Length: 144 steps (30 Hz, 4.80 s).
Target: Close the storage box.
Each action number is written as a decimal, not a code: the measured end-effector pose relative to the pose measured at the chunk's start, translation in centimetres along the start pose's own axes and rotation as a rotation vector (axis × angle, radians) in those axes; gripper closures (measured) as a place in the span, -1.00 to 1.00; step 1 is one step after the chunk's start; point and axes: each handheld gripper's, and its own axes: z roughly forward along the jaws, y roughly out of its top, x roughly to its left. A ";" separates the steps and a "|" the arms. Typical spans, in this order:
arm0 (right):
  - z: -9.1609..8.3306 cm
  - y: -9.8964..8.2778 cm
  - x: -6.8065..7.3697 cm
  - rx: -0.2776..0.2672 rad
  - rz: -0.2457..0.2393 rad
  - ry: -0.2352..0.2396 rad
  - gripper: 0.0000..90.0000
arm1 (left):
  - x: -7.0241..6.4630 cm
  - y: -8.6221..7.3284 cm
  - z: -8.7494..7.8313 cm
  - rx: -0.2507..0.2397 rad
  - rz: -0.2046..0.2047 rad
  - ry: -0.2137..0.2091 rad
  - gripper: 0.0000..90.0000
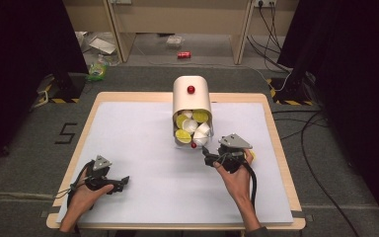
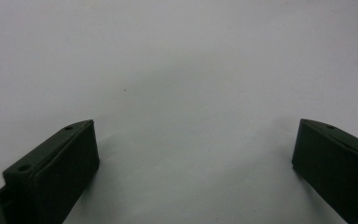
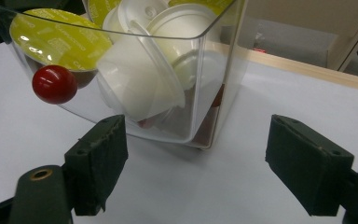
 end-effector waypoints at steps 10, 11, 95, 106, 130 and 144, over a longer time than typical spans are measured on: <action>0.3 0.2 -0.2 0.000 0.012 0.000 -0.60 | 0.0 0.0 0.0 0.000 0.000 0.000 -1.00; 0.3 0.2 -0.2 0.000 0.012 0.000 -0.60 | 0.0 0.0 0.0 0.000 0.000 0.000 -1.00; 3.5 1.9 -1.3 -0.025 0.033 -0.038 -0.63 | 0.0 0.0 0.0 0.000 0.000 0.000 -1.00; 3.9 2.0 -1.4 -0.029 0.034 -0.046 -0.63 | 0.0 0.0 0.0 0.000 0.000 0.000 -1.00; 4.5 2.2 -1.5 -0.041 0.046 -0.061 -0.63 | 0.0 0.0 0.0 0.000 0.000 0.000 -1.00; 4.7 2.3 -1.6 -0.046 0.057 -0.069 -0.65 | 0.0 0.0 0.0 0.000 0.000 0.000 -1.00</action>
